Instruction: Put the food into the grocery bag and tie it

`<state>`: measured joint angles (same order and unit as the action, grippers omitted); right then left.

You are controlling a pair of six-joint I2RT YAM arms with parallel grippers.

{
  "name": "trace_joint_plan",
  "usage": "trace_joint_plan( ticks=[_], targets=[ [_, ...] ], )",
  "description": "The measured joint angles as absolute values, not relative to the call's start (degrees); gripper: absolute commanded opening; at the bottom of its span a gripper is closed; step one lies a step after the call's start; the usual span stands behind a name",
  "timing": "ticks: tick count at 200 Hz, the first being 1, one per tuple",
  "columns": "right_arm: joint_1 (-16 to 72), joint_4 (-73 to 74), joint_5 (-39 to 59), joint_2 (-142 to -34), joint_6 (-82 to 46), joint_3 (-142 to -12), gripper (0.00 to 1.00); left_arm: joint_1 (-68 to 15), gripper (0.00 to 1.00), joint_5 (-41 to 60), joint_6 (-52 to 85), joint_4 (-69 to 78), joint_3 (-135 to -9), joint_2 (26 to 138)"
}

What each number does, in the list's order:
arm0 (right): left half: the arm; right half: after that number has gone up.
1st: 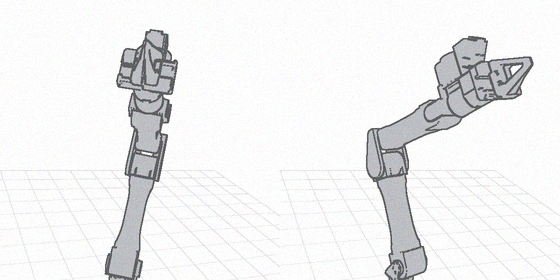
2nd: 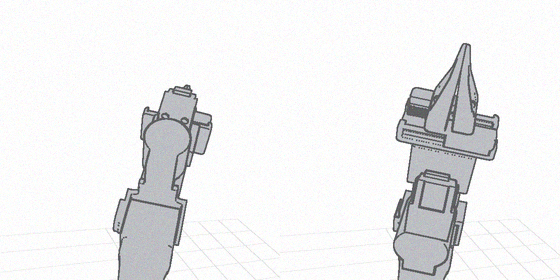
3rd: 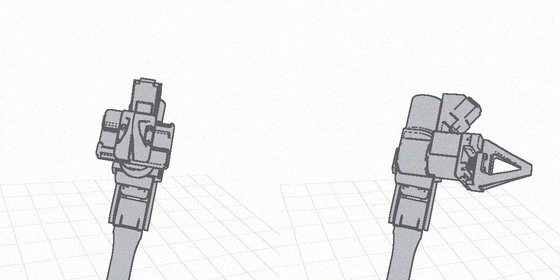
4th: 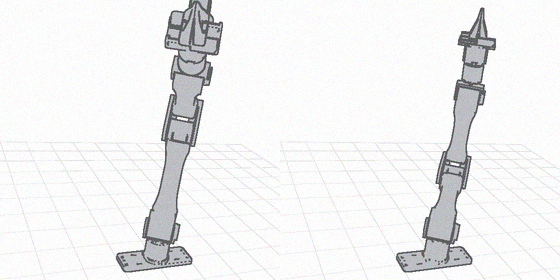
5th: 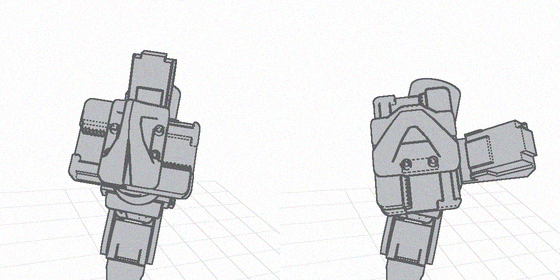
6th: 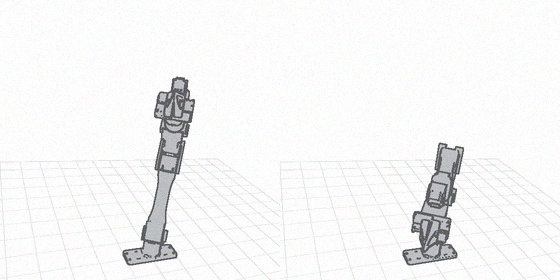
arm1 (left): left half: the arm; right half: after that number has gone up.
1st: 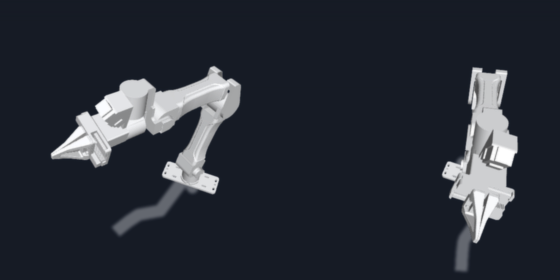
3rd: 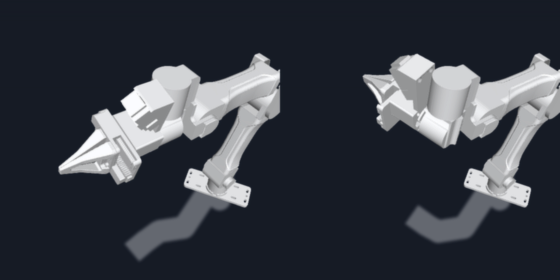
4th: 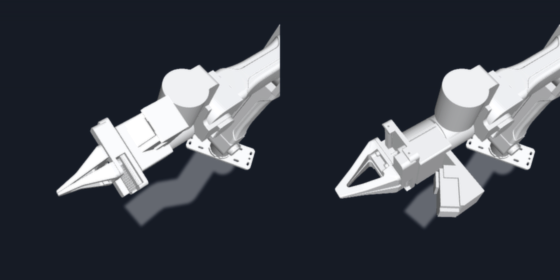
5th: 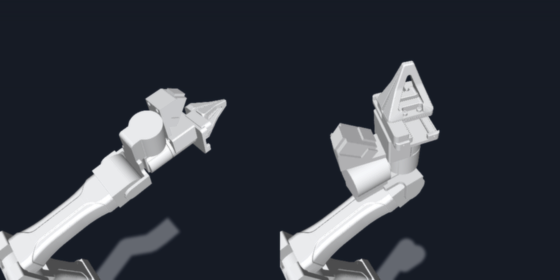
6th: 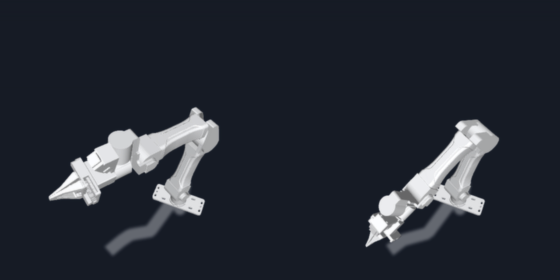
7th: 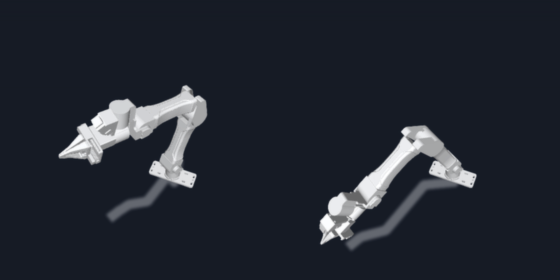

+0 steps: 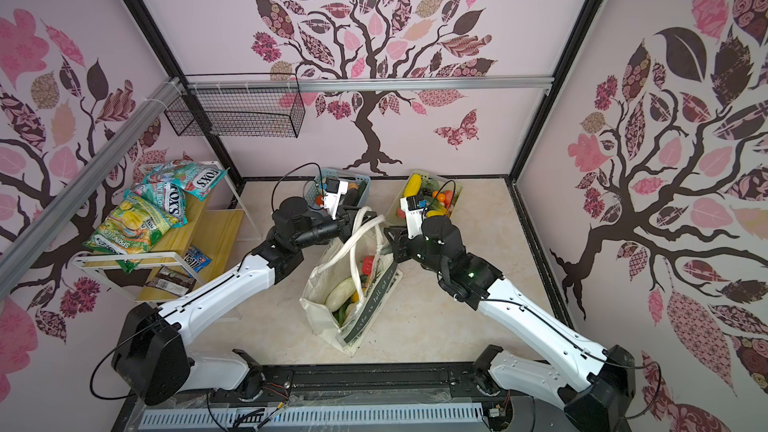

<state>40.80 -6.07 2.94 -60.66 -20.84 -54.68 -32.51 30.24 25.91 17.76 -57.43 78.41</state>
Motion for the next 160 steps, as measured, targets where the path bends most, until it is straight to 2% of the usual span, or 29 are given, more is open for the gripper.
trace_joint_plan(
  ticks=[21, 60, 103, 160],
  targets=[
    [40.8, -4.08, 8.05, -60.6, -20.8, -52.31, 0.25, -31.83, 0.22, 30.11, 26.85, 18.48, -56.88, 78.04],
    [41.65, 1.48, 16.58, -60.49, -20.88, -47.24, 0.28, -31.75, 0.21, 30.85, 27.4, 18.85, -56.88, 78.04],
    [43.97, 6.74, 22.68, -60.47, -19.7, -45.1, 0.38, -31.79, 0.2, 31.64, 27.14, 17.91, -56.9, 78.04],
    [44.18, 16.23, 31.59, -64.36, -17.37, -44.97, 0.45, -32.97, 0.16, 31.79, 24.84, 13.04, -57.74, 77.84]
  ],
)
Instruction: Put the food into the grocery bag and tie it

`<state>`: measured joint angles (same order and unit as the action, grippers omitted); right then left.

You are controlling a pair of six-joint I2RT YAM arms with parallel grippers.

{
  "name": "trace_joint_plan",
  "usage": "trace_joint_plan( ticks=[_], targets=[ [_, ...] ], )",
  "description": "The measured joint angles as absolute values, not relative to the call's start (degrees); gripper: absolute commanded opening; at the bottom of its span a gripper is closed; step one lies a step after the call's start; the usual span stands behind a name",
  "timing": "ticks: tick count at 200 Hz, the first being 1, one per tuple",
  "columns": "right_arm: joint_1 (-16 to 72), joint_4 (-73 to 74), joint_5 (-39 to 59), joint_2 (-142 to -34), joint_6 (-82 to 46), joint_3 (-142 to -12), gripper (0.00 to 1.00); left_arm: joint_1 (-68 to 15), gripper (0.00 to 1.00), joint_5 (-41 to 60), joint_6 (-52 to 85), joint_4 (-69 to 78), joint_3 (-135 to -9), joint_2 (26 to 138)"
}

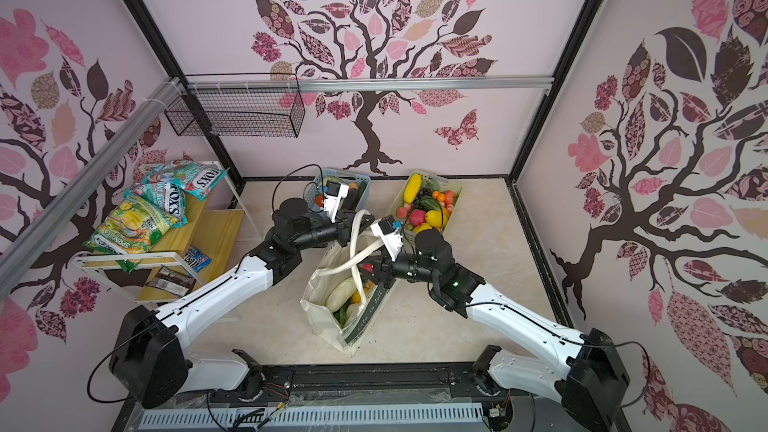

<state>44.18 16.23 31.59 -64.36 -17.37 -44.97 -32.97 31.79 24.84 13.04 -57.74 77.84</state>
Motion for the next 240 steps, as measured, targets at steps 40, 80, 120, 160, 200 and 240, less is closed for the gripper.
trace_joint_plan(
  ticks=[40, 80, 120, 160, 200, 240],
  targets=[
    [44.18, 21.71, 38.35, -69.63, -14.48, -44.99, 0.49, -33.47, 0.16, 31.88, 23.4, 8.99, -60.9, 77.54],
    [45.32, 27.77, 42.96, -73.1, -11.35, -45.08, 0.59, -33.91, 0.16, 32.18, 22.26, 6.33, -62.59, 77.34],
    [47.2, 32.05, 44.82, -75.72, -7.94, -45.82, 0.68, -34.17, 0.1, 32.99, 21.91, 4.03, -62.92, 77.34],
    [47.29, 34.94, 42.96, -76.66, -5.26, -46.02, 0.68, -34.15, 0.08, 31.48, 20.8, 1.83, -64.29, 77.28],
    [47.68, 32.47, 40.03, -76.55, -3.49, -48.18, 0.65, -33.98, 0.03, 27.24, 18.5, -1.39, -66.17, 76.49],
    [45.36, 31.11, 39.2, -75.9, -4.82, -48.71, 0.64, -33.43, 0.03, 22.7, 17.34, -4.1, -68.64, 76.38]
  ],
)
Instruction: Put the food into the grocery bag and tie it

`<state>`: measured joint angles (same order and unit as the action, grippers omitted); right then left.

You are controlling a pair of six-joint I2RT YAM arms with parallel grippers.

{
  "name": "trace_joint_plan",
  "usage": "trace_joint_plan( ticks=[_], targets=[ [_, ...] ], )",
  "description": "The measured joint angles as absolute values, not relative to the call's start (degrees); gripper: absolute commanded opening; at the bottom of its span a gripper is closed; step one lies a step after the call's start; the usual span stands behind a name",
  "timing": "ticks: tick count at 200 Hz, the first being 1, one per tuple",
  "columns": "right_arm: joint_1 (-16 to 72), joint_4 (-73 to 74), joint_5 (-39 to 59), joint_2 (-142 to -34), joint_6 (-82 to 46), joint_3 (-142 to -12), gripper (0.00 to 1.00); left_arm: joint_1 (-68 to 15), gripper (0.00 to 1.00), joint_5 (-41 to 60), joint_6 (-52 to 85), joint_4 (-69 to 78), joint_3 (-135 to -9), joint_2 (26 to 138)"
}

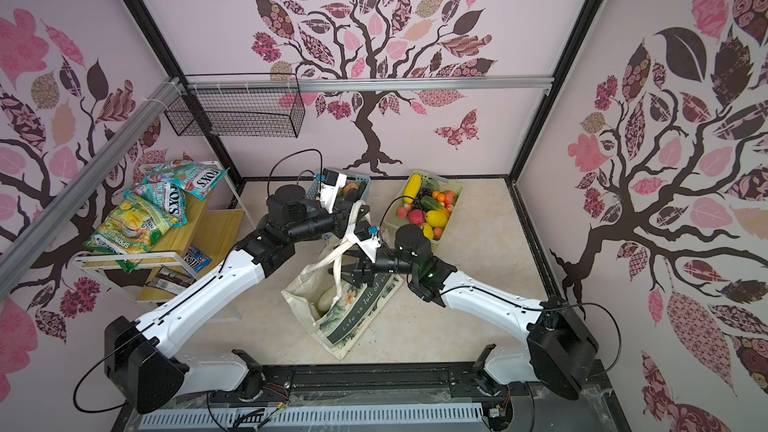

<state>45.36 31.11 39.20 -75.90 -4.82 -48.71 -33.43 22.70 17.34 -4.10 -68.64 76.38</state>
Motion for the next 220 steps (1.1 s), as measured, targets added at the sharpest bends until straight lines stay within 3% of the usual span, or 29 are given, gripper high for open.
trace_joint_plan(
  ticks=[61, 102, 157, 182, 220],
  targets=[
    [37.41, 32.05, 41.82, -75.29, -7.97, -48.71, 0.64, -33.54, 0.06, 11.0, 17.96, -3.62, -70.61, 79.5],
    [36.49, 28.03, 41.32, -74.54, -8.27, -48.6, 0.65, -33.91, 0.15, 6.31, 17.58, -6.17, -71.09, 79.75],
    [31.05, 26.41, 41.34, -68.51, -18.52, -47.44, 0.62, -33.91, 0.35, 5.23, 16.43, -9.13, -71.2, 79.75],
    [31.31, 22.57, 39.13, -69.25, -19.31, -50.65, 0.61, -33.91, 0.47, 5.67, 16.49, -10.31, -71.2, 79.4],
    [31.31, 19.99, 37.1, -72.88, -19.16, -57.54, 0.62, -33.85, 0.54, 7.33, 15.88, -13.63, -71.59, 77.76]
  ],
)
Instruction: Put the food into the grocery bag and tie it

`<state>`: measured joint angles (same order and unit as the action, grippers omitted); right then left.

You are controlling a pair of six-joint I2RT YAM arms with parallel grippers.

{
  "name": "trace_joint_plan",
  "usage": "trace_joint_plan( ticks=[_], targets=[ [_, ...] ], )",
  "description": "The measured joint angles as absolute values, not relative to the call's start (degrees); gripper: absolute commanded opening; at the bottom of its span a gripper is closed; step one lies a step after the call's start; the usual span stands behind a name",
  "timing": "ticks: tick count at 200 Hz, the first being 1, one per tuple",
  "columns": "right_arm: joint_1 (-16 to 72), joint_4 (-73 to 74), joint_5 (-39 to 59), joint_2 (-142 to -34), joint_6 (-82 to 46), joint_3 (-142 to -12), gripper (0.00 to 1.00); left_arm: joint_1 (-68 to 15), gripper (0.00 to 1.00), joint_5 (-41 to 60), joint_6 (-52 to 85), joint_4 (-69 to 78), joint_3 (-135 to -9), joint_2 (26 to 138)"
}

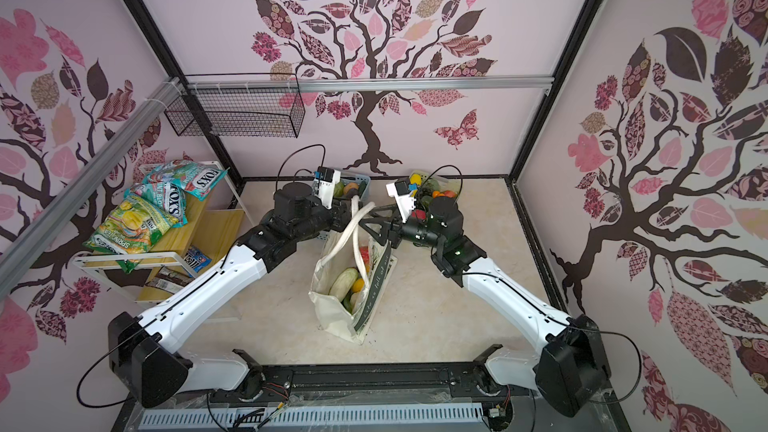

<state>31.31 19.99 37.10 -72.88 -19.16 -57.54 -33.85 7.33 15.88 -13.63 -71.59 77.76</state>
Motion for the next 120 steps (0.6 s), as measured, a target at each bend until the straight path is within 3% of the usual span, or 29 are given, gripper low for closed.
trace_joint_plan(
  ticks=[28, 82, 120],
  targets=[
    [31.31, 18.06, 36.95, -75.7, -19.05, -61.89, 0.62, -33.82, 0.55, 8.32, 15.73, -16.03, -72.42, 76.73],
    [31.31, 15.29, 37.23, -76.23, -18.35, -61.36, 0.57, -32.58, 0.38, 9.69, 16.97, -16.43, -72.42, 74.87],
    [31.31, 13.56, 37.08, -75.33, -17.56, -57.6, 0.55, -32.16, 0.39, 11.6, 18.46, -15.4, -72.44, 74.87]
  ],
)
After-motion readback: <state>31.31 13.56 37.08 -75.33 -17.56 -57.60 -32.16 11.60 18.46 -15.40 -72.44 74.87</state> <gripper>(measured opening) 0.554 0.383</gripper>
